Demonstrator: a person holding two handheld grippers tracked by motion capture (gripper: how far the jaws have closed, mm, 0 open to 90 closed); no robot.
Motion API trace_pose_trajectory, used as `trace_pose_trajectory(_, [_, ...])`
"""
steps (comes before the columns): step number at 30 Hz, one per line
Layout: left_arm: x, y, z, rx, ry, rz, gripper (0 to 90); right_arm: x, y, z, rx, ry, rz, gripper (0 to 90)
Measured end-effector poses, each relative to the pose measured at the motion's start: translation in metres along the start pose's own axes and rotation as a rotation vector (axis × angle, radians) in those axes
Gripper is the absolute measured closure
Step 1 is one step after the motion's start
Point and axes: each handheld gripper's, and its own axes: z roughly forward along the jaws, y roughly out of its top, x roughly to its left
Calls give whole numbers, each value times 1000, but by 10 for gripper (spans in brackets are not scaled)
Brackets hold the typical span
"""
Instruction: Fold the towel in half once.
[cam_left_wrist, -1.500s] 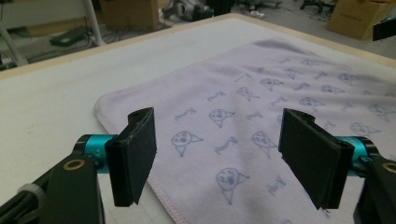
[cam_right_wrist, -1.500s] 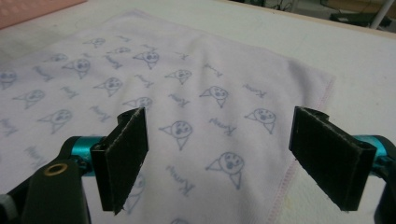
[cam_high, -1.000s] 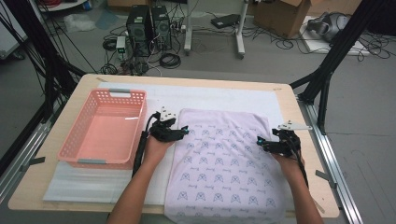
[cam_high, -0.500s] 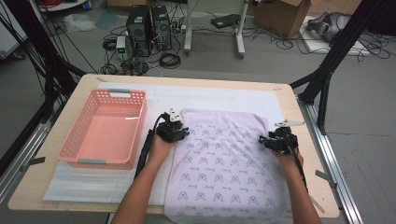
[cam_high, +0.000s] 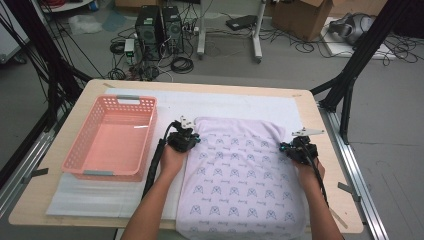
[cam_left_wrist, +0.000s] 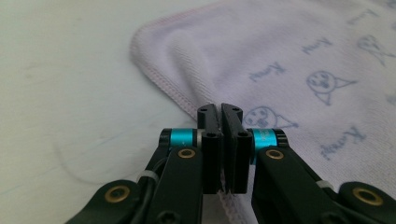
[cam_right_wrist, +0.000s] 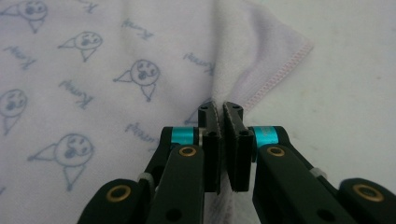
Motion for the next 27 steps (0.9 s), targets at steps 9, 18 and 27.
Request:
trace_pose_trajectory(9, [13,20,-20,-148,46,-55,868,-5,25,-11,-117,-33,4,869])
trace_pose_trajectory(18, [9,8,-35,-135,-26,-47,866,1,23,-24,-159,21,16,868])
trace_pose_trajectory(27, [-7,-11,-56,-157,-64,-45,864,9,3,-37,-171,81,18,863])
